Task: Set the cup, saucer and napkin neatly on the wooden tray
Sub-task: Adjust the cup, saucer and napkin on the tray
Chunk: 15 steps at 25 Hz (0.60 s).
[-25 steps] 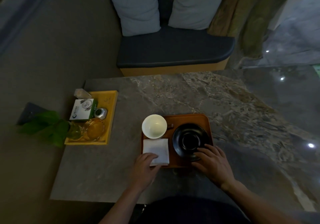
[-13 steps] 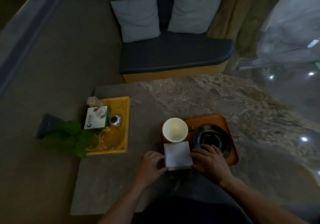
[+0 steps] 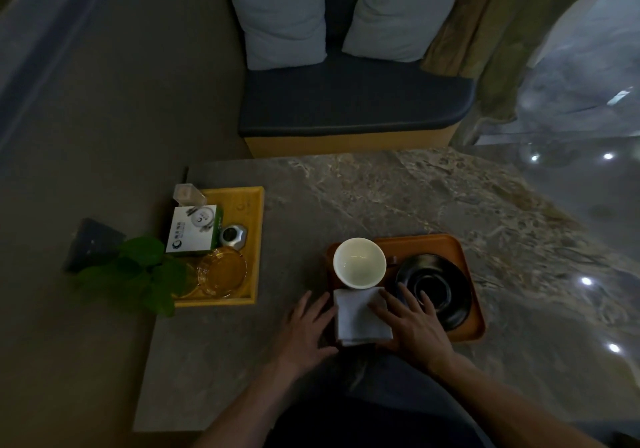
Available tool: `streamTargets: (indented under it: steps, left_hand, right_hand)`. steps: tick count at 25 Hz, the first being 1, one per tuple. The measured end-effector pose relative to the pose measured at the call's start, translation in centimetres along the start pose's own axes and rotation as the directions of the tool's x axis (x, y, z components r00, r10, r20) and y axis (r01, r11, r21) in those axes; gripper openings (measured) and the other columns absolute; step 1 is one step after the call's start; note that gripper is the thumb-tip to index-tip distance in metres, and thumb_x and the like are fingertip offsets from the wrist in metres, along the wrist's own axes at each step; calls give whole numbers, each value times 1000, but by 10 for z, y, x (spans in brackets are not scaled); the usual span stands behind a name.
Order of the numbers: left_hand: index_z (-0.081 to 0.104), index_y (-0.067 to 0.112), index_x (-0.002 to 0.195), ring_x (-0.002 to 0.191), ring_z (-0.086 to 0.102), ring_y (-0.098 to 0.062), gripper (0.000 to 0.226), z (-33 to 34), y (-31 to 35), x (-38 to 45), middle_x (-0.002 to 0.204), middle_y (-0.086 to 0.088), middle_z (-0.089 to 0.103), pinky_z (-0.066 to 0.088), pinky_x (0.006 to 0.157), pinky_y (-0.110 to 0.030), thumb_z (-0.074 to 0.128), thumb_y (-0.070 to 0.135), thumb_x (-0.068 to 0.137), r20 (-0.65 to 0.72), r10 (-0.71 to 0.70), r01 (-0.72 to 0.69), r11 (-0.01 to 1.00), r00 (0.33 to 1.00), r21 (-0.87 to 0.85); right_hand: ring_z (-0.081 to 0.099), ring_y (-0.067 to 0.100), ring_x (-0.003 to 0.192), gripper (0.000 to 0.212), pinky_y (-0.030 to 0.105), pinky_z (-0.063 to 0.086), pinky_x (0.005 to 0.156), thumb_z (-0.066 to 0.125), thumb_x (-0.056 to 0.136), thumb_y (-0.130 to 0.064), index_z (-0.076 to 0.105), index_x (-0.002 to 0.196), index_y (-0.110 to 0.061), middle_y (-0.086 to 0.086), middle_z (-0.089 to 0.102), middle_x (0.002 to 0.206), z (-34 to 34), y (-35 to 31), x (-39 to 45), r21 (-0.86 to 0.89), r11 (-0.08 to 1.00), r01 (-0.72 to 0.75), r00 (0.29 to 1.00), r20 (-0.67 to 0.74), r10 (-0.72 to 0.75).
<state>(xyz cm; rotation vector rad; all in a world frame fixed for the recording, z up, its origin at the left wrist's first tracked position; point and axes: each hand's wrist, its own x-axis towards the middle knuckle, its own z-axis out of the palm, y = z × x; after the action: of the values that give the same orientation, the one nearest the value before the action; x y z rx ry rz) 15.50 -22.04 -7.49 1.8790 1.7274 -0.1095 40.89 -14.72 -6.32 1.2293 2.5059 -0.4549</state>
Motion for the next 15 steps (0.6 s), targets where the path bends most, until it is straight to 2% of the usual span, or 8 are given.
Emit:
streamTargets:
  steps: [5, 12, 15]
  left_hand:
    - [15, 35, 152, 147, -11, -18, 90, -1, 3, 5, 163, 11, 5, 9, 117, -50, 64, 57, 79, -4, 13, -13, 1000, 1000, 16]
    - [28, 32, 147, 149, -2, -20, 84, -6, 3, 14, 162, 7, 15, 13, 119, -52, 59, 66, 78, -29, 52, -50, 997, 998, 55]
    - [32, 31, 144, 149, 0, -21, 83, -7, 4, 21, 161, 6, 18, 11, 117, -51, 61, 67, 76, -27, 49, -47, 997, 998, 68]
  right_hand:
    - [9, 38, 145, 70, 66, 12, 111, 55, 82, -64, 34, 144, -40, 4, 22, 159, -4, -2, 6, -21, 1000, 13, 1000, -4, -14]
    - [4, 37, 146, 67, 67, 11, 111, 61, 82, -54, 35, 142, -43, 3, 22, 159, -2, 2, 9, -40, 999, 25, 1000, 8, -25]
    - [-3, 37, 146, 66, 67, 6, 112, 55, 84, -57, 28, 144, -46, 2, 14, 161, 0, 4, 10, -51, 998, 34, 999, 20, -33]
